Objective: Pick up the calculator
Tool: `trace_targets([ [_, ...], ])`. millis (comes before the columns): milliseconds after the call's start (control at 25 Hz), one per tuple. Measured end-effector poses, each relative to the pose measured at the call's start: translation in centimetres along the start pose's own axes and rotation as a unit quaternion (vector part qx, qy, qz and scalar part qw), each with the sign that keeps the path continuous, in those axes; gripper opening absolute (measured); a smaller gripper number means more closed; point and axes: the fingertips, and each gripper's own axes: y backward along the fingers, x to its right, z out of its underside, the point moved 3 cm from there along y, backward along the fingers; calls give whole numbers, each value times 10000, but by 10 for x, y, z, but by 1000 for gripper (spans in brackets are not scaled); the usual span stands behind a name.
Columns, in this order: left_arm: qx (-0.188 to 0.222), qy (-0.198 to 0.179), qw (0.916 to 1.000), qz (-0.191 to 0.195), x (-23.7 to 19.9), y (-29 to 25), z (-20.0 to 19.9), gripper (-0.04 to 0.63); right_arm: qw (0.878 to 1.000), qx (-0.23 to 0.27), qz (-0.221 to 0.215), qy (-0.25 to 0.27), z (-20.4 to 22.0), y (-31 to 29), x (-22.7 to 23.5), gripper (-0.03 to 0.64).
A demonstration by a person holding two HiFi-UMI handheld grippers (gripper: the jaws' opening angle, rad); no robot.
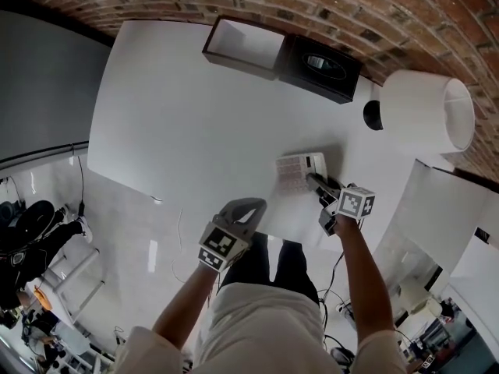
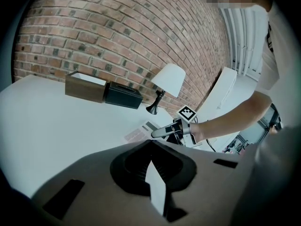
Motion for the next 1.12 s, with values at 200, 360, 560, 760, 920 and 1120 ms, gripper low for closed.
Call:
trace_targets([
  [200, 68, 52, 10000, 37, -2, 12, -3, 11, 9994, 326, -92, -10, -12, 9, -31, 132],
  [360, 69, 60, 9999, 112, 4, 27, -11, 11, 9986, 520, -22, 129, -16, 28, -63, 132],
  [560, 256, -174, 9994, 130, 13, 46, -29, 11, 9976, 671, -1, 138, -16, 55, -107, 132],
  [760, 425, -144, 9989, 121, 34, 70, -36, 11, 9956, 923, -105, -78, -12, 89, -139, 132],
  [920, 450, -57, 9989, 107, 56, 85, -27, 11, 9934, 1125, -157, -147, -4, 121, -157, 132],
  [1120, 641, -9, 9979, 2, 91, 100, -23, 11, 9923, 1215, -233, -28, 14, 162, -174, 132],
])
